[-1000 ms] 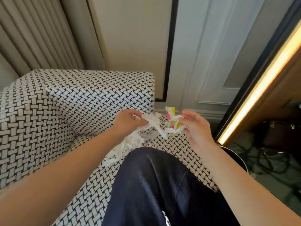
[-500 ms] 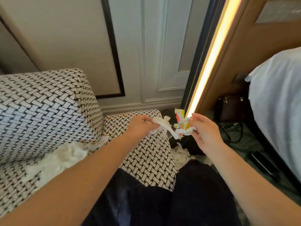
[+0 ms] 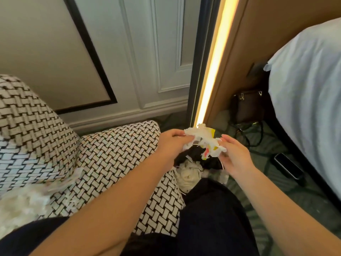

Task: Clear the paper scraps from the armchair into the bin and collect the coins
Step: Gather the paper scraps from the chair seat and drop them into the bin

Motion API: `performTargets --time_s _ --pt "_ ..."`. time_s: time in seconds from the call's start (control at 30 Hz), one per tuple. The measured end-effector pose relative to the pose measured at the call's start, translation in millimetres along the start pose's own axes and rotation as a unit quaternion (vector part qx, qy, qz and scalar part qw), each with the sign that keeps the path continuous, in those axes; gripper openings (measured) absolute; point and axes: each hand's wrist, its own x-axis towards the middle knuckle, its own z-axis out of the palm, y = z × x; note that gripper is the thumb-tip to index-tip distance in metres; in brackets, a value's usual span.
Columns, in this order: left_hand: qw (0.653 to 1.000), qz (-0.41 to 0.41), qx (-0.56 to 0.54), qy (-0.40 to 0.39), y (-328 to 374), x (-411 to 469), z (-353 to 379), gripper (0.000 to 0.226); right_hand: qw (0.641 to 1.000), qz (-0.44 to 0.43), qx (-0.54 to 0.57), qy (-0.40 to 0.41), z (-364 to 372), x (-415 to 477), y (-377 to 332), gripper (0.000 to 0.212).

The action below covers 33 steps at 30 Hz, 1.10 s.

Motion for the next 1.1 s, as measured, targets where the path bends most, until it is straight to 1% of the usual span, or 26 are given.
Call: performTargets --time_s 0.1,0.17,0.23,0.27,0.33,0.4,0.5,0.6,0.67,0.73,0.8,0.87,0.9,0.97,1.0,1.03,1.07,1.1 --pt "1.000 -0.009 0.015 0.008 -5.0 9.2 4.3 0.021 1.000 0.011 0.000 0.015 -2.8 11.1 4.1 0.019" --pt "0.999 -0.016 0.039 0.006 -10.8 13.3 5.3 0.023 1.000 0.024 0.008 0.006 -3.7 17.9 8.6 0.023" --pt "0.998 -0.030 0.058 -0.011 -16.5 14.0 5.0 0.029 0.998 0.051 0.026 -0.037 -4.4 19.6 12.9 0.031" --pt "0.997 -0.039 0.065 -0.021 -19.1 14.3 5.2 0.036 0.995 0.066 0.028 -0.065 -4.8 19.8 15.2 0.034" --pt "0.995 -0.054 0.078 -0.038 -22.2 13.5 5.2 0.051 0.990 0.086 -0.005 -0.111 -6.5 19.9 20.8 0.037" --pt "0.993 -0.062 0.084 -0.057 -23.6 11.9 5.9 0.058 0.985 0.100 -0.052 -0.132 -9.7 21.5 25.9 0.043" --pt "0.992 -0.058 0.082 -0.078 -22.5 8.1 6.1 0.058 0.976 0.112 -0.102 -0.154 -15.0 20.1 30.9 0.049" --pt "0.992 -0.037 0.094 -0.079 -20.8 5.4 5.0 0.053 0.970 0.115 -0.139 -0.163 -18.8 17.8 33.5 0.049" --pt "0.991 -0.024 0.100 -0.080 -19.3 4.5 3.6 0.048 0.967 0.095 -0.177 -0.158 -18.1 14.7 34.2 0.046" --pt "0.992 -0.011 0.105 -0.072 -16.4 3.1 1.0 0.042 0.956 0.047 -0.249 -0.148 -11.7 6.6 33.9 0.036" --pt "0.993 -0.002 0.107 -0.053 -13.4 0.7 -4.5 0.036 0.932 -0.007 -0.327 -0.158 -0.6 -5.3 36.2 0.034" --pt "0.994 0.006 0.104 -0.034 -10.0 -2.8 -11.9 0.030 0.894 -0.041 -0.395 -0.205 13.7 -18.0 41.5 0.045" --pt "0.994 0.011 0.101 -0.024 -8.6 -5.1 -16.6 0.027 0.867 -0.053 -0.434 -0.237 21.6 -24.7 45.9 0.052" --pt "0.995 0.014 0.098 -0.008 -6.4 -9.1 -25.7 0.025 0.801 -0.086 -0.520 -0.285 37.1 -36.5 58.5 0.066" --pt "0.995 0.014 0.096 0.001 -5.9 -12.8 -31.6 0.025 0.772 -0.114 -0.554 -0.291 44.3 -43.3 66.5 0.069" --pt "0.995 0.013 0.094 0.008 -5.4 -15.4 -35.8 0.025 0.753 -0.150 -0.576 -0.280 49.6 -47.8 75.2 0.069" --pt "0.995 0.013 0.096 0.013 -5.4 -18.2 -39.9 0.025 0.743 -0.191 -0.589 -0.256 52.6 -51.4 84.9 0.065" --pt "0.995 0.011 0.098 0.018 -5.9 -19.6 -42.8 0.024 0.740 -0.229 -0.592 -0.220 53.2 -53.1 92.9 0.059"
